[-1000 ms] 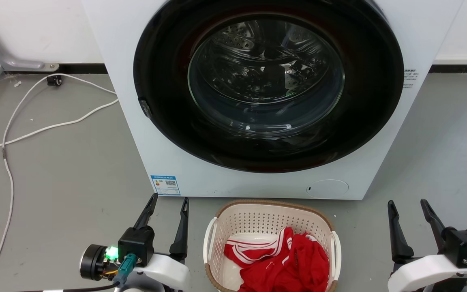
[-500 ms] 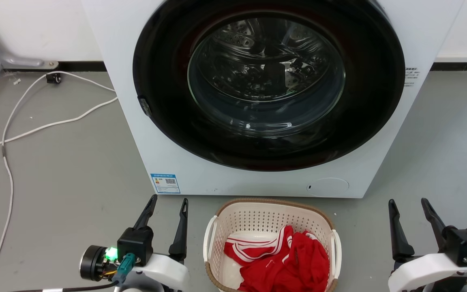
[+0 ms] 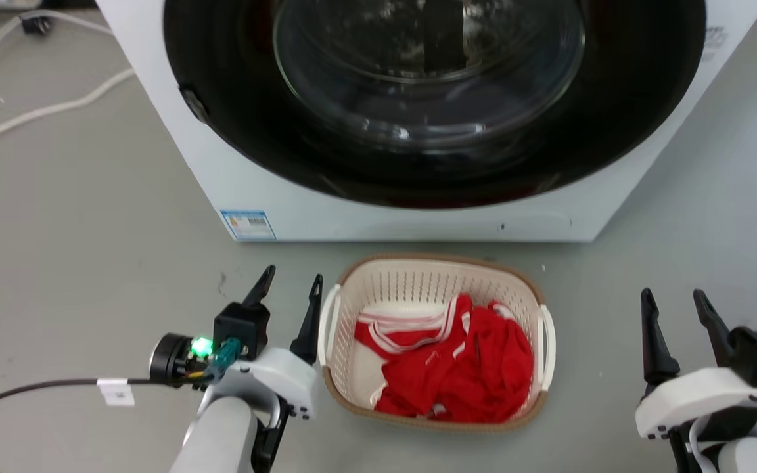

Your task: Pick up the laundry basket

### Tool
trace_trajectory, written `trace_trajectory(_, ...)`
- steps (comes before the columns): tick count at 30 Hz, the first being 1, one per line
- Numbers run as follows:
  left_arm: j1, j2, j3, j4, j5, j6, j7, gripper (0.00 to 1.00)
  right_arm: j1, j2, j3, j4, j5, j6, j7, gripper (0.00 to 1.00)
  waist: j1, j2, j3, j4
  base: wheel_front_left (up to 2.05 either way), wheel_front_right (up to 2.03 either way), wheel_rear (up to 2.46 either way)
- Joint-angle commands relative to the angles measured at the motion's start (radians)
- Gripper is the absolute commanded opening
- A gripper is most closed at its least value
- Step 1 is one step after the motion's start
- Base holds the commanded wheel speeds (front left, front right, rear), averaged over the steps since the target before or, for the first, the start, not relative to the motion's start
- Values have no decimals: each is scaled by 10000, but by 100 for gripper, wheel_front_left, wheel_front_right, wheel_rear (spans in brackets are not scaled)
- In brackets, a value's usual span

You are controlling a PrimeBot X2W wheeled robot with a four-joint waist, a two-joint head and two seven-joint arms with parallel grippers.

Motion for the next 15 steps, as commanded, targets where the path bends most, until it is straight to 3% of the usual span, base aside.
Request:
trace_trajectory(1, -344, 38, 5, 192, -9, -42, -25, 100, -309, 13, 12, 142, 23, -7, 12, 100, -1, -1, 892, -235, 0, 0, 0)
trace_trajectory(15, -2837, 384, -56, 3265, -446, -415, 166, 100, -2647, 14, 751, 2954, 515, -7, -297, 100, -1, -1, 3776, -825, 0, 0, 0)
